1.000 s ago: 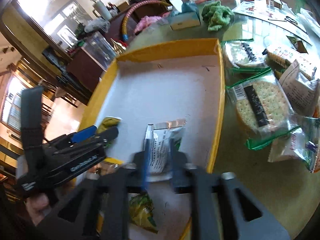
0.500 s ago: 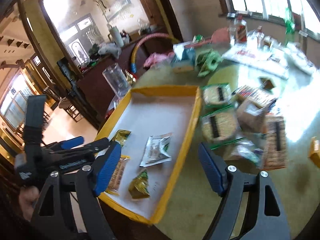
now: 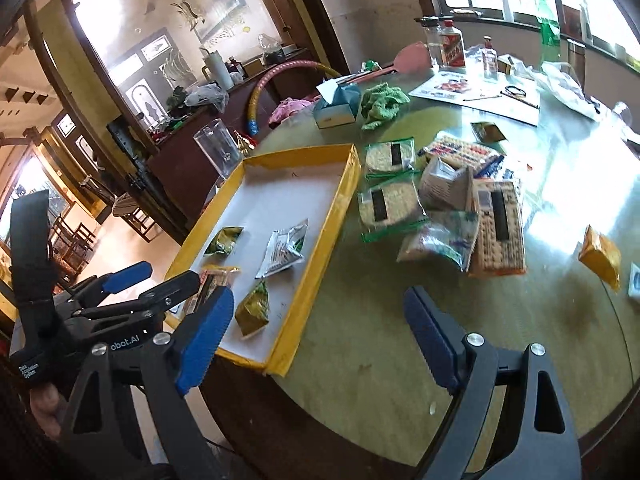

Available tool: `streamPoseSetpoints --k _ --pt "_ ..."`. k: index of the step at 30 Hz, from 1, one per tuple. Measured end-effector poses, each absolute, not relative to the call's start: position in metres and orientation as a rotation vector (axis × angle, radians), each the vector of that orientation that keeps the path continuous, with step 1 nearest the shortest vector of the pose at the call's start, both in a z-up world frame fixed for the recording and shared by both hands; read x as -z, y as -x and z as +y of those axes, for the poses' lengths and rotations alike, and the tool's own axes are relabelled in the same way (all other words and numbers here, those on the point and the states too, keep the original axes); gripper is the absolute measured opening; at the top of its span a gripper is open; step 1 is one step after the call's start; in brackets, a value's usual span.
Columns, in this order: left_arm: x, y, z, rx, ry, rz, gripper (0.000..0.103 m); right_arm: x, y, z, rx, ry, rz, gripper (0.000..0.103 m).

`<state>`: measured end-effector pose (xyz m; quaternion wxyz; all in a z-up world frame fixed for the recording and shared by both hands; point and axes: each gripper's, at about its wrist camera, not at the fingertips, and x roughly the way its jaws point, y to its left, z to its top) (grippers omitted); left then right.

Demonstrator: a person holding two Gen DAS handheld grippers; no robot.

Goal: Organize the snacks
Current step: 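Withdraw both tools from the tray back over the table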

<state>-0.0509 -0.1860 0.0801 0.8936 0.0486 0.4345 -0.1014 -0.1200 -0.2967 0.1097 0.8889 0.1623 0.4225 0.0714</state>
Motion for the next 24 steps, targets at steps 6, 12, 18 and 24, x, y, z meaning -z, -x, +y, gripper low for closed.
streamPoseSetpoints --k 6,12,18,24 --pt "-0.066 0.052 -0.202 0.226 -0.12 0.913 0.084 -0.104 0.131 -0.313 -0.136 -0.362 0.89 0.087" --pt "-0.063 0.064 -0.226 0.232 -0.183 0.886 0.084 -0.095 0.135 -0.337 -0.09 -0.402 0.909 0.087" --pt "-0.06 0.066 -0.239 0.26 -0.195 0.902 0.084 -0.09 0.135 -0.354 -0.063 -0.431 0.916 0.087" --pt "-0.07 0.059 -0.245 0.304 -0.179 0.896 0.084 -0.087 0.136 -0.368 -0.035 -0.457 0.933 0.087"
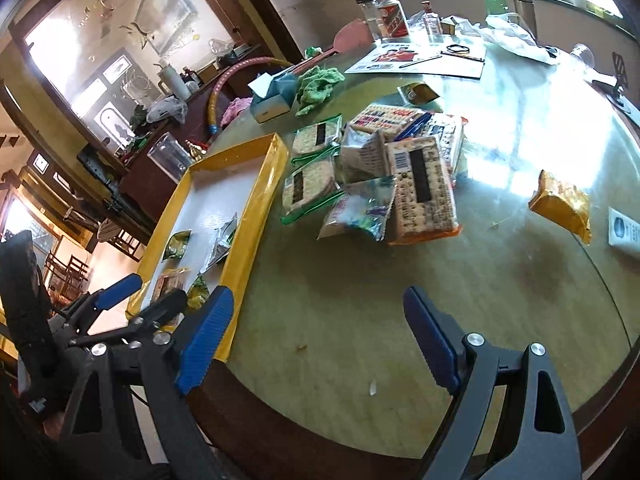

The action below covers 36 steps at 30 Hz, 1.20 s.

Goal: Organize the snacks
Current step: 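Withdraw both tools from the tray back over the table, then move the right tool toward the yellow cracker bag while the left approaches a cracker pack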

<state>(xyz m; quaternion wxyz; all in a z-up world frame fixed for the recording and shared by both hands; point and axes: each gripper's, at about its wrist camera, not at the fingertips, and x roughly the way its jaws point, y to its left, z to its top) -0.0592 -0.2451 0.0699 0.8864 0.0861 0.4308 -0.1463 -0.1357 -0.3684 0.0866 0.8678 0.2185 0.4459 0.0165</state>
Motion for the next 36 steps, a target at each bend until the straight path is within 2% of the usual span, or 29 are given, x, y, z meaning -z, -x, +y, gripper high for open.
streamPoseSetpoints --k 4,7,25,36 --pt "-0.075 0.049 -0.251 0.265 -0.197 0.911 0.083 -0.095 0.136 -0.38 -0.019 -0.459 0.916 0.087" --pt "-0.083 0.064 -0.25 0.317 -0.156 0.831 0.084 -0.104 0.141 -0.388 -0.003 -0.45 0.881 0.087" --pt "-0.049 0.052 -0.287 0.395 -0.229 0.93 0.084 -0.089 0.144 -0.469 0.065 -0.484 0.937 0.087" --pt "-0.032 0.034 -0.342 0.527 -0.236 0.998 0.084 -0.073 0.134 -0.552 0.241 -0.53 0.941 0.087"
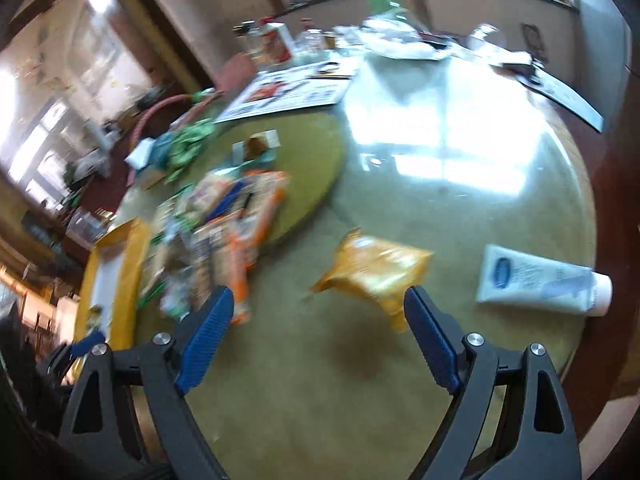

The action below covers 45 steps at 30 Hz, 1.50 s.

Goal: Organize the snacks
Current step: 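Move the right tool toward the yellow cracker bag while the left approaches a cracker pack, then grasp the yellow cracker bag with the right tool while the left grasps the orange-edged cracker pack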

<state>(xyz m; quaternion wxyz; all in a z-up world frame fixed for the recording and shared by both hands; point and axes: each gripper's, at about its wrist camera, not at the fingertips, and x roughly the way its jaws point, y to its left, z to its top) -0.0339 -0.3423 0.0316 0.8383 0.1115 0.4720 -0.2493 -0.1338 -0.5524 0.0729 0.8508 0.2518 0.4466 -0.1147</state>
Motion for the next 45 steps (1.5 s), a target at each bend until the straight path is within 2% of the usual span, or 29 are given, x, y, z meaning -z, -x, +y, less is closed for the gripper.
streamPoseSetpoints --k 12,16,23,29,30,34,35,39,40,41,45 --pt "-0.019 -0.01 -0.408 0.6 -0.178 1.067 0.084 -0.032 0.077 -0.59 0.121 -0.417 1.018 0.087" --pt "-0.017 -0.017 -0.426 0.64 -0.181 1.077 0.083 -0.025 0.08 -0.584 0.059 -0.397 1.052 0.087" --pt "-0.024 -0.014 -0.413 0.631 -0.155 1.051 0.083 -0.032 0.11 -0.549 -0.054 -0.307 1.065 0.087" --pt "-0.018 -0.033 -0.457 0.603 -0.201 1.106 0.083 -0.019 0.101 -0.564 0.071 -0.358 1.081 0.087" --pt "-0.016 -0.037 -0.465 0.601 -0.21 1.118 0.083 -0.016 0.101 -0.565 0.096 -0.356 1.081 0.086" --pt "-0.004 -0.049 -0.487 0.531 -0.318 1.147 0.082 -0.015 0.109 -0.566 0.156 -0.356 1.074 0.069" --pt "0.001 -0.051 -0.491 0.514 -0.34 1.163 0.082 -0.015 0.111 -0.566 0.157 -0.356 1.069 0.067" --pt "0.01 -0.054 -0.488 0.498 -0.316 1.195 0.079 -0.013 0.108 -0.567 0.154 -0.36 1.077 0.065" --pt "0.013 -0.054 -0.486 0.495 -0.318 1.205 0.075 -0.011 0.105 -0.567 0.149 -0.363 1.085 0.066" --pt "0.015 -0.053 -0.483 0.488 -0.32 1.21 0.061 -0.011 0.102 -0.567 0.149 -0.362 1.081 0.066" --pt "0.012 -0.04 -0.469 0.552 -0.266 1.205 0.057 -0.009 0.097 -0.565 0.14 -0.355 1.081 0.063"
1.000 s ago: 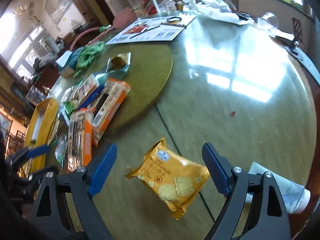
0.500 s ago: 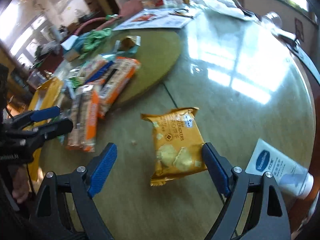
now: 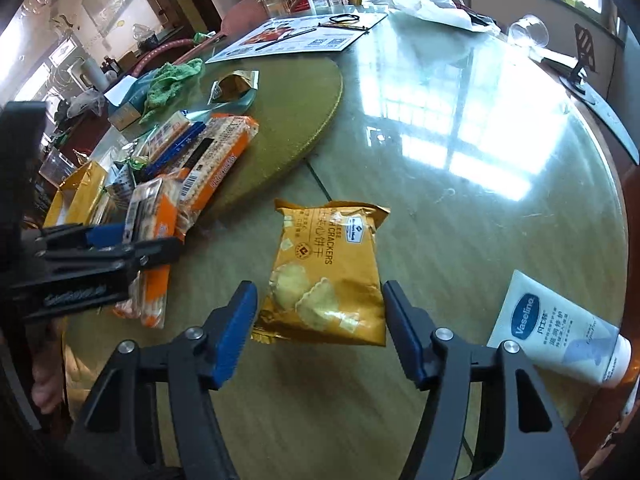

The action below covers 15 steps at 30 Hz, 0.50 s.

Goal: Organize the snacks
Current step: 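Grasp the yellow cracker bag with the right tool while the left grasps the orange-edged cracker pack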

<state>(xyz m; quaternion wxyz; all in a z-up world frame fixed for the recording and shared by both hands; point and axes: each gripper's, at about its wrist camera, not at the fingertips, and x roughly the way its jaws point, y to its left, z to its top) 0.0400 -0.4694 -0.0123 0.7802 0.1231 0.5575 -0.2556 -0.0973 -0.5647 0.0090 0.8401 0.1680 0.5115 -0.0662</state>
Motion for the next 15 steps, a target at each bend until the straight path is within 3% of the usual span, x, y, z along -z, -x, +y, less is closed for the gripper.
streamPoseSetpoints --k 2,6,9,11,15 --pt "0.012 -0.03 -0.463 0.56 -0.264 1.2 0.055 -0.009 0.099 -0.564 0.148 -0.355 1.08 0.057" --pt "0.011 -0.011 -0.457 0.625 -0.246 1.246 0.055 -0.011 0.108 -0.562 0.134 -0.38 1.096 0.054" --pt "0.008 -0.007 -0.452 0.681 -0.218 1.277 0.055 -0.016 0.114 -0.561 0.139 -0.392 1.102 0.059" --pt "0.0 -0.006 -0.445 0.694 -0.176 1.279 0.054 -0.024 0.114 -0.563 0.147 -0.402 1.089 0.075" --pt "-0.019 0.001 -0.432 0.68 -0.178 1.247 0.053 -0.024 0.1 -0.567 0.148 -0.419 1.109 0.077"
